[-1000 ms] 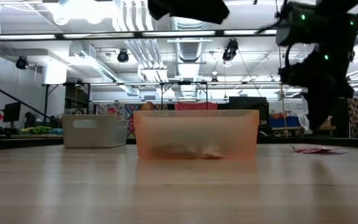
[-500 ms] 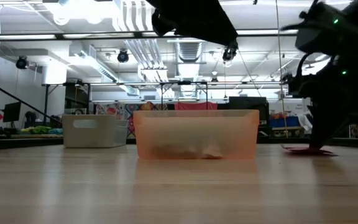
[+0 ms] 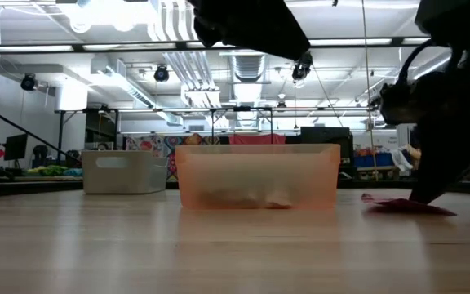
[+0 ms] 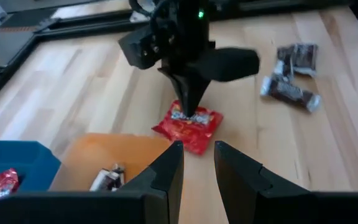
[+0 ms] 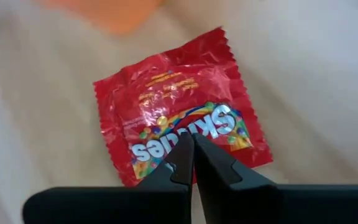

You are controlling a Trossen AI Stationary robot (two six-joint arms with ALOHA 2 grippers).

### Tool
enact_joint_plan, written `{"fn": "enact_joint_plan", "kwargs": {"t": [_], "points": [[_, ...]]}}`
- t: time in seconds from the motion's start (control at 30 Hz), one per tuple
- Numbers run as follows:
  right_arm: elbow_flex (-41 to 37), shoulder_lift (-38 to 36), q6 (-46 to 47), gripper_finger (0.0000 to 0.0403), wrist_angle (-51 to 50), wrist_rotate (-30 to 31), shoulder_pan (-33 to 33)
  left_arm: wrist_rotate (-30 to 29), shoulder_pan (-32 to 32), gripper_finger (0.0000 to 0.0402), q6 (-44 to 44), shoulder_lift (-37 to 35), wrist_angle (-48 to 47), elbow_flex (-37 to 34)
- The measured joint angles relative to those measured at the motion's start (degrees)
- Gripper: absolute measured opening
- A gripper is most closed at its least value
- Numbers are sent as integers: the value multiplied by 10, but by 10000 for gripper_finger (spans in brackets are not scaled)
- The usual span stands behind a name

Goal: Sort candy
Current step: Put the red candy into the blue bin

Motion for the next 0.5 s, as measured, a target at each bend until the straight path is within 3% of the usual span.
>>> {"fn": "enact_joint_plan", "kwargs": {"t": [0.2, 0.5], "points": [[69, 32, -11, 9, -38, -21, 37, 7, -14, 74, 24, 0, -8, 0], [143, 31, -20, 9, -49, 28, 71, 43, -40, 75, 39, 2, -2, -1]]}}
